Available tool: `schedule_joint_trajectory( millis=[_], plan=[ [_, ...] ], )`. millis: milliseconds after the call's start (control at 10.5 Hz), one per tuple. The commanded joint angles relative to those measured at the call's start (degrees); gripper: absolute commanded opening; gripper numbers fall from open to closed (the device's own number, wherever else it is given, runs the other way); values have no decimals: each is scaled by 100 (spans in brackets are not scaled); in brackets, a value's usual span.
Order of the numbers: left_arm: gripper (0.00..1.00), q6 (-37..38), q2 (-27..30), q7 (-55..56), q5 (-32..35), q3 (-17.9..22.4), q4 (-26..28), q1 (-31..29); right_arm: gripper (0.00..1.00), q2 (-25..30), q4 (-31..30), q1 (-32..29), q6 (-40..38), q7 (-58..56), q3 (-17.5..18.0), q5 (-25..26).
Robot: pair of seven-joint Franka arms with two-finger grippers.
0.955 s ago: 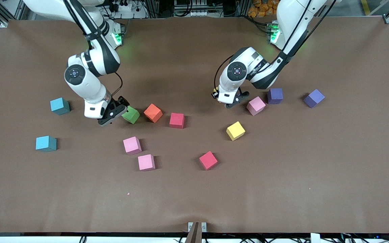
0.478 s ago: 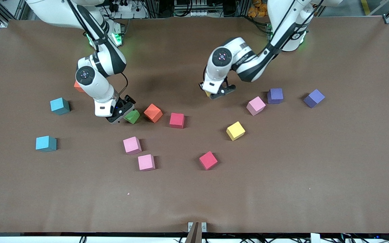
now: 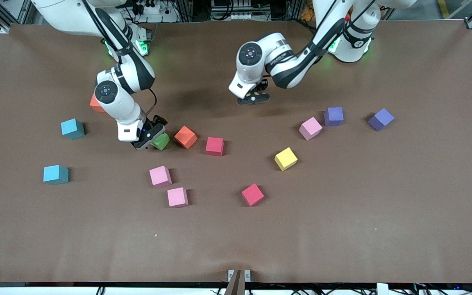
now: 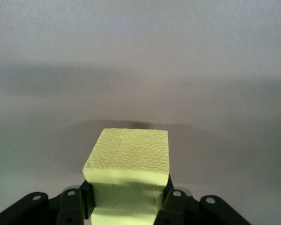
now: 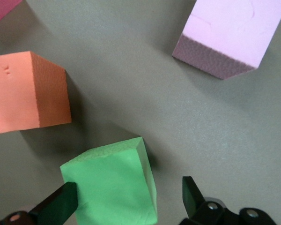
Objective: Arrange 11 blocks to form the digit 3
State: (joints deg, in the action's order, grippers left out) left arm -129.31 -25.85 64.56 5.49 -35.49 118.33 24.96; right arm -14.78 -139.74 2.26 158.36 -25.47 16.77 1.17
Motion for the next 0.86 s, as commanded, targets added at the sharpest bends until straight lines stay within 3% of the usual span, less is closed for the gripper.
schedule_joint_trajectory(
  millis=[0, 287, 764],
  plan=[
    [24, 336, 19, -407, 128, 24, -205, 298, 100, 265, 43, -235, -445, -432, 28, -29],
    [24, 327, -313, -1060, 119, 24, -494, 474, 100, 318, 34, -235, -482, -432, 37, -29],
    [23, 108, -806, -34, 119, 130, -688, 756, 100, 563, 43, -235, -999, -380, 229, -91]
  ],
)
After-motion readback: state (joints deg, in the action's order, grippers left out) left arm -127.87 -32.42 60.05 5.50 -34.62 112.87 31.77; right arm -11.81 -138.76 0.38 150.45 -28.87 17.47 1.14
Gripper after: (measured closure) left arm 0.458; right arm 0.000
